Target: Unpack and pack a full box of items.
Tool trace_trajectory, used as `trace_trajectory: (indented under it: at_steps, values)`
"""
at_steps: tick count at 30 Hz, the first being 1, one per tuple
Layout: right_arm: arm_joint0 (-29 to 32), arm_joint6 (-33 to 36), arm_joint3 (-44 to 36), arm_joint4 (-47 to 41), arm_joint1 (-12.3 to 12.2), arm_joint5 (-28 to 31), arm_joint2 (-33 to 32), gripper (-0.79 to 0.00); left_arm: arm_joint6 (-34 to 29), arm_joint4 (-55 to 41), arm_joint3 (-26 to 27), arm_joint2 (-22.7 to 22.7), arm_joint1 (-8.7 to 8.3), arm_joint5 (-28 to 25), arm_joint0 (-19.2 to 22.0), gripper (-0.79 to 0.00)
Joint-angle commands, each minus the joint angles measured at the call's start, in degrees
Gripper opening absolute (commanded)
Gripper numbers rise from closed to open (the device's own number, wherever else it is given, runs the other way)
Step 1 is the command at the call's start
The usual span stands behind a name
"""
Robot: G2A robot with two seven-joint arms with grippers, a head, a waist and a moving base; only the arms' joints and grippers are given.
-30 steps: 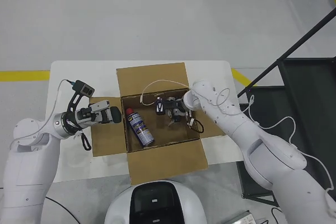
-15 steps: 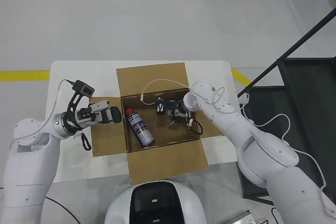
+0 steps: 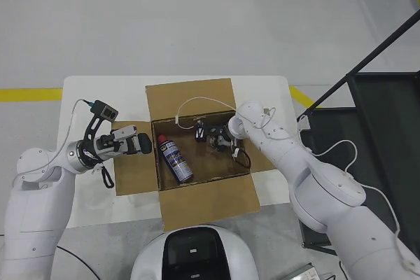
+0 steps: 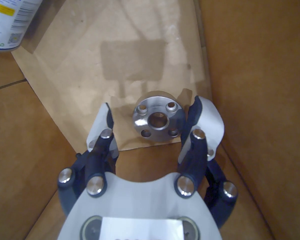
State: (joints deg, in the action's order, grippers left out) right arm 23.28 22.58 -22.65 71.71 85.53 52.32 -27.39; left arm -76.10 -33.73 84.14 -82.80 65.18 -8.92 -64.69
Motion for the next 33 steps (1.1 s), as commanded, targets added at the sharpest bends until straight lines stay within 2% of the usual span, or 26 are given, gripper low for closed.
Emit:
trace_trajectory:
  at_steps: [1, 8, 14, 21, 28, 30, 33]
  values:
    - [-0.3, -0.58, 0.27, 0.58, 0.16, -0.36, 0.11, -0.785, 0.0, 0.0, 0.0, 0.0, 0.0, 0.0, 0.0, 0.0]
    - [-0.87, -3.82, -0.34, 2.83, -0.15, -1.03, 0.11, -0.785, 0.0, 0.0, 0.0, 0.0, 0.0, 0.0, 0.0, 0.0]
    - [-0.74, -7.82, -4.72, 5.7, -1.67, -0.57, -0.38, -0.785, 0.0, 0.0, 0.0, 0.0, 0.0, 0.0, 0.0, 0.0]
    - [1.6, -9.28, -13.67, 8.34, -5.04, 0.56, -2.61, -0.785, 0.0, 0.0, 0.0, 0.0, 0.0, 0.0, 0.0, 0.0]
    - [6.53, -6.3, -25.2, 9.28, -9.92, 1.99, -7.98, -0.785, 0.0, 0.0, 0.0, 0.0, 0.0, 0.0, 0.0, 0.0]
    - [8.49, -5.46, -28.99, 9.36, -11.5, 3.0, -10.1, -0.683, 0.0, 0.0, 0.0, 0.0, 0.0, 0.0, 0.0, 0.0]
    - [11.76, -3.21, -35.01, 9.98, -13.79, 4.19, -13.34, -0.468, 0.0, 0.0, 0.0, 0.0, 0.0, 0.0, 0.0, 0.0]
